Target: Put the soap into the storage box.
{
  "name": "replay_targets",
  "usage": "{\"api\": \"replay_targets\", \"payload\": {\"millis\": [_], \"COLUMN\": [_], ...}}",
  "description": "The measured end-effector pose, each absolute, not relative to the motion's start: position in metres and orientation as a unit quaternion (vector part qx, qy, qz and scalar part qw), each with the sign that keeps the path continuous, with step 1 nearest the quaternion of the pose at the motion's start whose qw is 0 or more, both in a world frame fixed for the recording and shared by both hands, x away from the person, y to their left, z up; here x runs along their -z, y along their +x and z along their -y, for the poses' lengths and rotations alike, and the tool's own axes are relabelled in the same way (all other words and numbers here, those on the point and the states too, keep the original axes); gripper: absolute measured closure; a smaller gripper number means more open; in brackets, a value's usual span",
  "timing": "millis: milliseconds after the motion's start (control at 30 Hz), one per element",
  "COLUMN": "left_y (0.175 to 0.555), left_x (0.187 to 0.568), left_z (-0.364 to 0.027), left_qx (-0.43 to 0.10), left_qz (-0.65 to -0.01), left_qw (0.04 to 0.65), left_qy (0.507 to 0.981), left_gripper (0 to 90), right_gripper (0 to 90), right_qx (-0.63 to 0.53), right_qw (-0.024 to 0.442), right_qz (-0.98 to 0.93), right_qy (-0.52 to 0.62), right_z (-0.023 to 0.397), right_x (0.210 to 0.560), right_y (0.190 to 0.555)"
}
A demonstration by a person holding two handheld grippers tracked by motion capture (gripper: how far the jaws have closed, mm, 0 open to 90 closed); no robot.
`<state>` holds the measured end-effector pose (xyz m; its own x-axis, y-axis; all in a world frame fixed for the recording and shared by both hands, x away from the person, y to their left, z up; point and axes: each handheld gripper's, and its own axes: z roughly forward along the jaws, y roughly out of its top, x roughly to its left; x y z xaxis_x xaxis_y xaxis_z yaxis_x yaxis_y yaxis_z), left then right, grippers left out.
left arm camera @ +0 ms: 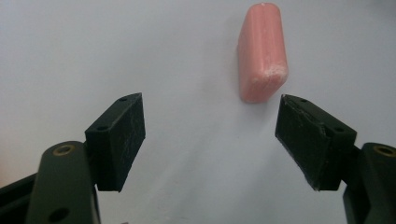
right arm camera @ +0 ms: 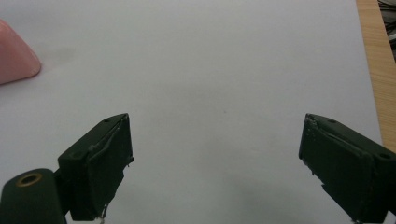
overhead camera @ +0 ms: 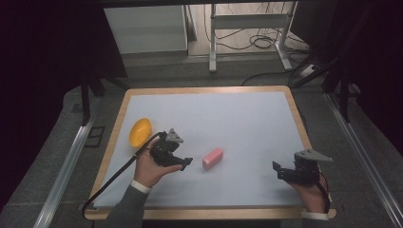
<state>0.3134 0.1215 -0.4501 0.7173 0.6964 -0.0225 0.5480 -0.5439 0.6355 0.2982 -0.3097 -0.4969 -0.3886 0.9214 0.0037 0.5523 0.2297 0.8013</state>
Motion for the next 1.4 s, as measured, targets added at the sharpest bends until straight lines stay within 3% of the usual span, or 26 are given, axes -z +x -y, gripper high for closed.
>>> {"api": "replay_targets", "payload": {"millis": [667, 1400], "left_y": [0.32, 0.324], "left_x": [0.447, 0.459], "left_z": [-0.08, -0.059], "left_qx": [-0.103, -0.092], "left_qz": [-0.332, -0.328], "left_qw": [0.303, 0.289], "left_qy": [0.887, 0.895], "left_gripper": [24.8, 25.4], "right_gripper": [9.2, 9.2], "right_qx": [-0.375, -0.371], "right_qw": [0.249, 0.25], "right_qz": [-0.743, -0.744], "right_qy": [0.495, 0.497], "right_z": [0.312, 0.312], "right_x": [0.496, 0.498], "right_y": [0.298, 0.298]}}
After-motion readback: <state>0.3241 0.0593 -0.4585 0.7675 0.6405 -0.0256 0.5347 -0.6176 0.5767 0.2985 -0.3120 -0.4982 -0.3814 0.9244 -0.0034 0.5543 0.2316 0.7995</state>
